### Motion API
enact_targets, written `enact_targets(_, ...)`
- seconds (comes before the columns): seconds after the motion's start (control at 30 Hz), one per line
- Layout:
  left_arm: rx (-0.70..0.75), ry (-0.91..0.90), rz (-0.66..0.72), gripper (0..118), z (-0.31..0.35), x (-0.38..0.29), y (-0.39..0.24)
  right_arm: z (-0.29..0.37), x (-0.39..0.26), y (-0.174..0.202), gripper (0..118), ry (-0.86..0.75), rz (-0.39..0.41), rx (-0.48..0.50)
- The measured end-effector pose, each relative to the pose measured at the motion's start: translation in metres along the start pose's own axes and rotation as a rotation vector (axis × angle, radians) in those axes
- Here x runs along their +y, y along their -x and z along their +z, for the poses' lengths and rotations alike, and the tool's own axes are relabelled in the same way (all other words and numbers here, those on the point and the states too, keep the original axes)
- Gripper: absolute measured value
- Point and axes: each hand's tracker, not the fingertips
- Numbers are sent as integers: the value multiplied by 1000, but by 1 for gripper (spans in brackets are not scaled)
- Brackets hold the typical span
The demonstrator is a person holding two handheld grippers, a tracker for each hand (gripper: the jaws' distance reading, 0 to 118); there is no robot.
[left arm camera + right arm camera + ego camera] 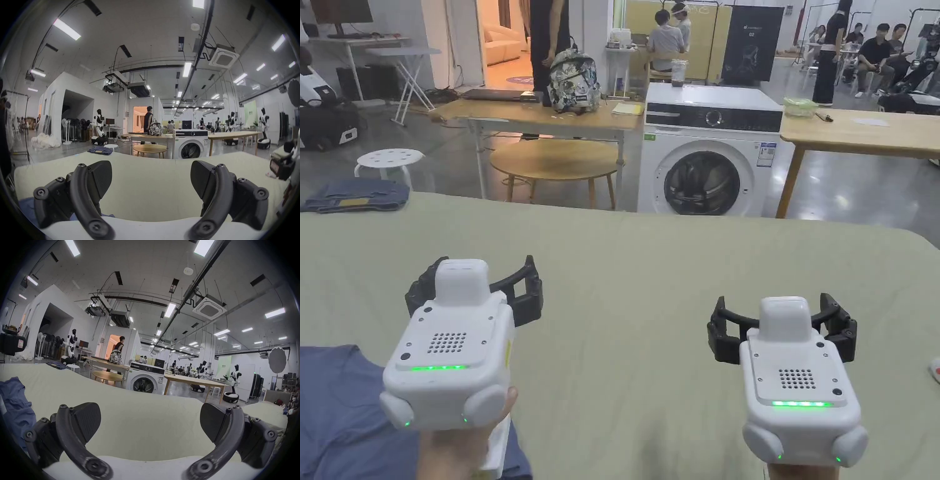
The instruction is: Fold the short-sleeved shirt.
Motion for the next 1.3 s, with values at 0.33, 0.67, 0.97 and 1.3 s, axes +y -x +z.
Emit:
enact_targets(0.33, -102, 127, 63, 100, -9, -1, 9, -7, 1, -11, 118, 106, -236, 39)
enact_targets(0.67, -158, 61, 552, 100, -7, -19, 46, -5, -2, -11, 118, 133, -275, 47)
enact_targets(0.97, 6, 89, 144, 99, -9, 10, 32, -12, 12, -30, 118, 137, -523, 5)
enact_targets(1.3, -22, 87, -1011, 98, -7, -6, -29, -15, 15, 22, 118, -87, 641, -19)
